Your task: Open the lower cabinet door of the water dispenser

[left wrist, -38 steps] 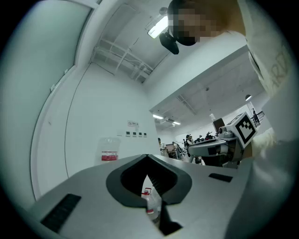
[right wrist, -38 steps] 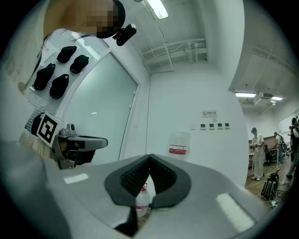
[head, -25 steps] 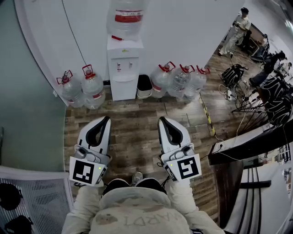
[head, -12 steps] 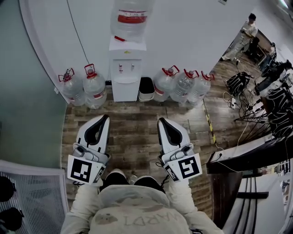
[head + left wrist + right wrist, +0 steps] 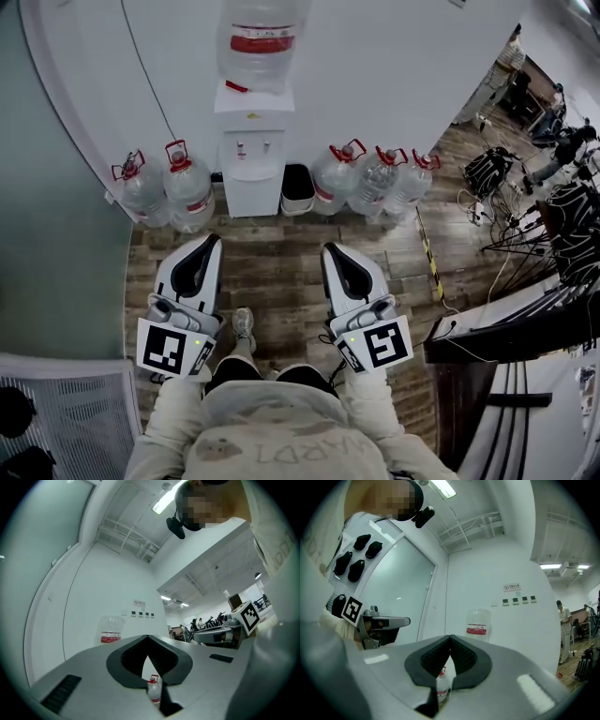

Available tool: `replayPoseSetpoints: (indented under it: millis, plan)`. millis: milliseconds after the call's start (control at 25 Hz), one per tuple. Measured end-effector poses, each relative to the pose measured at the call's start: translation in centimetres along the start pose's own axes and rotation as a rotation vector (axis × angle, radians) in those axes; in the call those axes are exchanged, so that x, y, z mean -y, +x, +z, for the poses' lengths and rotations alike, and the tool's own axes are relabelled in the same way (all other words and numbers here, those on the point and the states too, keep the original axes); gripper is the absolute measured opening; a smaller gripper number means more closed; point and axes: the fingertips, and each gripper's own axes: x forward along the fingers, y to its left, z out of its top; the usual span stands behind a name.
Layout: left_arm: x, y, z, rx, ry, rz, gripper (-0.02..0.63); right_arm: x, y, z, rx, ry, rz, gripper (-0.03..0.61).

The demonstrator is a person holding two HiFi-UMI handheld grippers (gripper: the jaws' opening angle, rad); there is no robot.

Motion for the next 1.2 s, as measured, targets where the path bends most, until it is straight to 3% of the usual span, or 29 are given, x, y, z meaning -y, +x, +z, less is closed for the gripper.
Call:
replayPoseSetpoints:
  millis: [720, 1200]
  plan:
    - [-12.5, 14.4, -1.7, 0.027, 0.013, -0.083, 0.002, 6.8, 16.8, -1.0, 0.008, -0.024, -0.055, 0.008]
    - [-20.8, 19.2, -3.9, 0.037, 0.015, -0.114, 0.002, 7.4, 25.9, -3.0, -0.005, -0.031, -0.084, 0.008]
